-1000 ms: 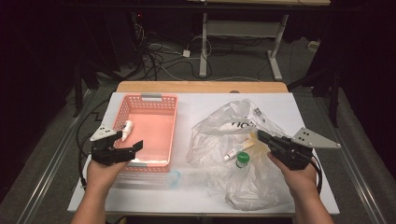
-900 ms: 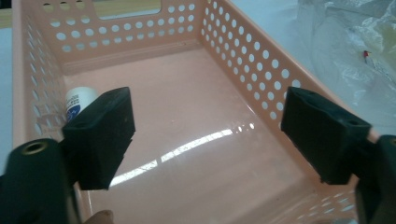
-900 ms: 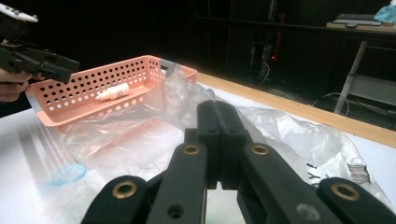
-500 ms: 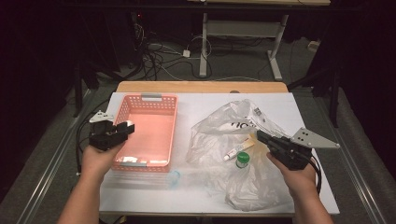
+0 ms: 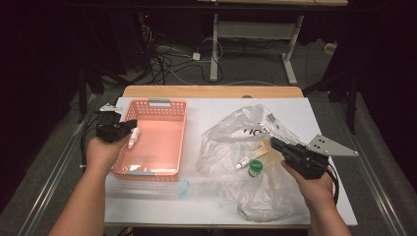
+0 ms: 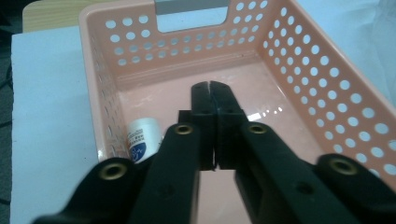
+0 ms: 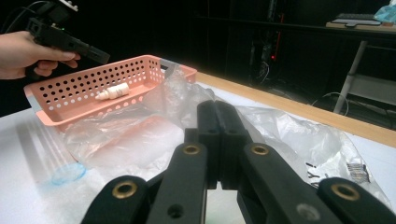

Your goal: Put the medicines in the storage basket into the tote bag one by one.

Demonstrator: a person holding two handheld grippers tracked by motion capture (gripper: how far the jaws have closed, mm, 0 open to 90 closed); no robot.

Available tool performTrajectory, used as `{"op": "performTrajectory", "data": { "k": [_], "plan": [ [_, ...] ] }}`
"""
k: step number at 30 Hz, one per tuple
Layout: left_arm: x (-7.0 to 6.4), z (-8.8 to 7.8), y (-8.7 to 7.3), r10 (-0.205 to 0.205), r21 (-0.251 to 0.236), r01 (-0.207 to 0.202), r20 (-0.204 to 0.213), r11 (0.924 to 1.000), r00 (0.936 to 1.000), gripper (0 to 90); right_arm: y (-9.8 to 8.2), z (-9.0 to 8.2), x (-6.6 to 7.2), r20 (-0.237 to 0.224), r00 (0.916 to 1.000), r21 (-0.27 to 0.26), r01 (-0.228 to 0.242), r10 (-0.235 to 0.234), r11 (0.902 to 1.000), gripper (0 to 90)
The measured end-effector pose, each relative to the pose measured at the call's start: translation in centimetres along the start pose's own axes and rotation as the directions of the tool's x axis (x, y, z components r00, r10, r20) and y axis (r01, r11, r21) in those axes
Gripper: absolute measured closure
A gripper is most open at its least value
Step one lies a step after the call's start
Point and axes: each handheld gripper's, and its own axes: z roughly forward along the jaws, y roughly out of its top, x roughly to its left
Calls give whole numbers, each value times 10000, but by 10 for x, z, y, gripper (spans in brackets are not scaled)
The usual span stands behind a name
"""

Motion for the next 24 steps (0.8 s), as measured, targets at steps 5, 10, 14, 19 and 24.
{"op": "performTrajectory", "data": {
  "k": [5,10,14,19,24],
  "plan": [
    [7,8,3,-146,225,148,-51,9996,9999,882,0,0,0,6,10000,17,-2,2,10000,900],
    [9,17,3,-169,682,200,-458,9975,9988,881,-1,1,0,10,10000,31,15,-15,10000,900],
    [12,25,4,-442,1272,524,-660,9905,9968,880,-1,1,0,22,10000,53,-35,35,10000,900],
    [11,31,6,-545,1798,734,-1081,9810,9927,881,-1,0,0,21,10000,55,-20,20,10000,900],
    [10,38,7,-586,2304,923,-1489,9687,9871,882,-1,1,0,10,10000,61,-63,63,10000,900]
  ]
}}
